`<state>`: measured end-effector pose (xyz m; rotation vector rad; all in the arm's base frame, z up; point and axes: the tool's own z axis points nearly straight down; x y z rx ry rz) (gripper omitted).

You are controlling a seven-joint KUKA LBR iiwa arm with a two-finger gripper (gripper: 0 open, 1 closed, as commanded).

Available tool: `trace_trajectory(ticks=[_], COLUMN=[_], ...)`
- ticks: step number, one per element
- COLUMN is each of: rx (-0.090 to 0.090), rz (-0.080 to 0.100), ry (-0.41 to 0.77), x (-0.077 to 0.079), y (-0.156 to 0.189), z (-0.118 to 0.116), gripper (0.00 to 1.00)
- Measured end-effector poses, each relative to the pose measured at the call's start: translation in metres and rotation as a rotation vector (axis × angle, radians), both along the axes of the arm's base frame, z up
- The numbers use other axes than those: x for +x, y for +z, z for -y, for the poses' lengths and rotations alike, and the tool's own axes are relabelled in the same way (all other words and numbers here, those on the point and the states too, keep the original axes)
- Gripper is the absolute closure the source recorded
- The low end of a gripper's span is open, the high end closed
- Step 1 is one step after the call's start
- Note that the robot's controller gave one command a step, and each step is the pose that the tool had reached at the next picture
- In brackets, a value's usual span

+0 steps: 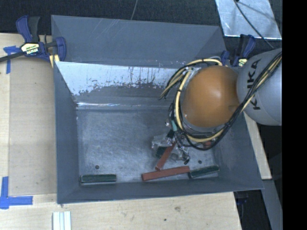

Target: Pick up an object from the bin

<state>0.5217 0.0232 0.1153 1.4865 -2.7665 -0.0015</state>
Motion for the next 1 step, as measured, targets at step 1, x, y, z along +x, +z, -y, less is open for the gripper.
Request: trace_trajectory(ticks=[1], rx=[0.0], rz=[0.0], ry=[0.0], x=[0.0], y=[0.0], z=[-0.0001], gripper=[1.0])
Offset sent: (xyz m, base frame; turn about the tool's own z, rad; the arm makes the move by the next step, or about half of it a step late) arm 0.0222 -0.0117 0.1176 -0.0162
